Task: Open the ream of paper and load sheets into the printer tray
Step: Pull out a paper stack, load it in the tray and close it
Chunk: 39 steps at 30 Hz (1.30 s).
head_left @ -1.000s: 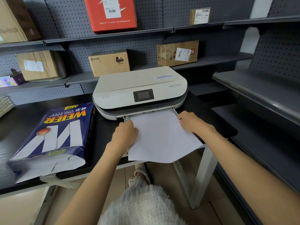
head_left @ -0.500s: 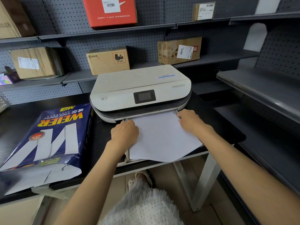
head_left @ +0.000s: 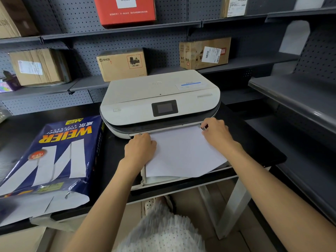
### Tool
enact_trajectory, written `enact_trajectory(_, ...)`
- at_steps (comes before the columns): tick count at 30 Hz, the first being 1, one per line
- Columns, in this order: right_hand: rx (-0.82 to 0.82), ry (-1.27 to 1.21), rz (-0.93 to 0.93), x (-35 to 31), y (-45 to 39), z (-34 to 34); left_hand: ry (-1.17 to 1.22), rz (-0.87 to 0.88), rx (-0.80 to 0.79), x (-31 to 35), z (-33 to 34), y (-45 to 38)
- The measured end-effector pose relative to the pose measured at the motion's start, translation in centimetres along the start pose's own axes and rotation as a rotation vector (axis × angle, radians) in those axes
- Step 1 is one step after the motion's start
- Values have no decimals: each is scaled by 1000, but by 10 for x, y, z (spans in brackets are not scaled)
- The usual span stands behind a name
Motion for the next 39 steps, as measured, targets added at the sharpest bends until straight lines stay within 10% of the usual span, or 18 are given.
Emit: enact_trajectory(39, 25, 198, -115, 0, 7, 2, -112, 109, -32, -1, -6, 10)
Point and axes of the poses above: each hand's wrist, its own y-axis away from the middle knuckle, its own z-axis out of the palm, x = y × z, the point moved 7 cm from there along -y, towards the middle knuckle, and after that the axes turned 7 degrees about -y, right-handed, at the moved point
